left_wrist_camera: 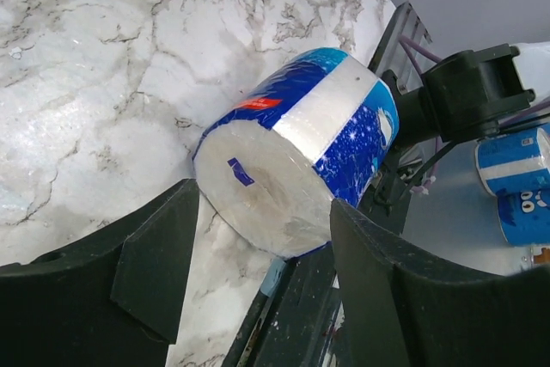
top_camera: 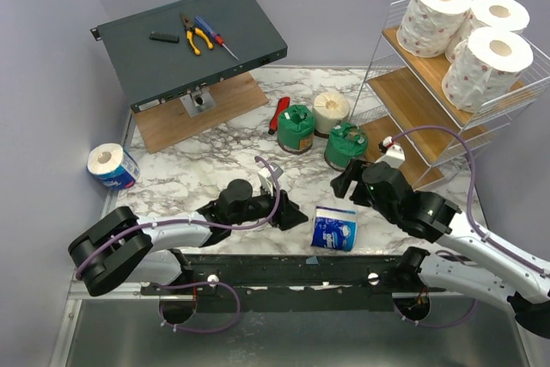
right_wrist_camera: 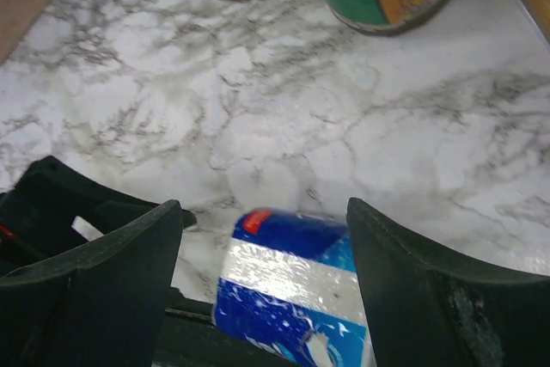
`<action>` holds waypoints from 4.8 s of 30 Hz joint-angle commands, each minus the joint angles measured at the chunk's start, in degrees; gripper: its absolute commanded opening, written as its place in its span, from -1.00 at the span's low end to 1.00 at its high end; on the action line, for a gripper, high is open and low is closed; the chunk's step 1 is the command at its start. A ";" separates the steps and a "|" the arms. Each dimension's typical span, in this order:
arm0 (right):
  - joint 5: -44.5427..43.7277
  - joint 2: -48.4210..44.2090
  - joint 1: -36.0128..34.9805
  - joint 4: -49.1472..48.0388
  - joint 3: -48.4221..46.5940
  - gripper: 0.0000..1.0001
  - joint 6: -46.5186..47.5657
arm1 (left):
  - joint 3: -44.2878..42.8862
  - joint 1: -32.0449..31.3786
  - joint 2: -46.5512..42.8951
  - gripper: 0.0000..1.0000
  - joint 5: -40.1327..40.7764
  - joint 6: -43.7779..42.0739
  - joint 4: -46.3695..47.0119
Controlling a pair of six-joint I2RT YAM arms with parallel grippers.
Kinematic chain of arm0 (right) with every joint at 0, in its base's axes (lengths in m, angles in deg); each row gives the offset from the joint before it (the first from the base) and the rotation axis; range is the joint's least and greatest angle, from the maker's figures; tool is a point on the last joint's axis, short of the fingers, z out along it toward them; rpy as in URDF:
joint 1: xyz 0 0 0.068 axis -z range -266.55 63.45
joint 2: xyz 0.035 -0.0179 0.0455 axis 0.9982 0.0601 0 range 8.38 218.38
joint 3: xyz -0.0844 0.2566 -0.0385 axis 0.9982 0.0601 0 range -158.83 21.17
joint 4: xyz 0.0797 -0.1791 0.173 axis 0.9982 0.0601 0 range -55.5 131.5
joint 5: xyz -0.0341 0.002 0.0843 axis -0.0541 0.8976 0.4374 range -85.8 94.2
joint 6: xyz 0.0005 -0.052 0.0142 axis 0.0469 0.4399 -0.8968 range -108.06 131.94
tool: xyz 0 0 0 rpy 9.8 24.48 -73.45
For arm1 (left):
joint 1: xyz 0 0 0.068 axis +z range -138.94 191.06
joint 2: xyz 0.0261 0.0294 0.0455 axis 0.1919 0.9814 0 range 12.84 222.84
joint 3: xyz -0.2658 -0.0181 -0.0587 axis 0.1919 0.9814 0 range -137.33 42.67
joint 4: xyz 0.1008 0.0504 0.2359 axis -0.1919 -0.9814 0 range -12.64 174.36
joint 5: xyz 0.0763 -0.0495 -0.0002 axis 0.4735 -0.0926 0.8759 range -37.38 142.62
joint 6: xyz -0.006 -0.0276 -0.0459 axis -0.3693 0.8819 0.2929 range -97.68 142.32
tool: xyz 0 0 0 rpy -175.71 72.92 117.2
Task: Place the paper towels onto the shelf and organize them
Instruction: Adjust the paper towel at the center of the board.
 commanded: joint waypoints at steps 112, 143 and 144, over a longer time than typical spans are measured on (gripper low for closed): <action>26.30 11.62 0.09 -20.53 15.32 0.67 -4.84 | 6.97 -6.04 -16.01 0.97 -4.44 7.48 -6.05; 23.23 1.00 0.07 -24.23 20.78 0.66 -6.33 | -3.27 -4.46 -0.10 -0.28 -1.59 3.03 -3.16; 23.07 0.69 0.07 -24.17 20.85 0.66 -6.28 | -3.18 -4.46 -0.90 -0.34 -1.20 2.79 -3.45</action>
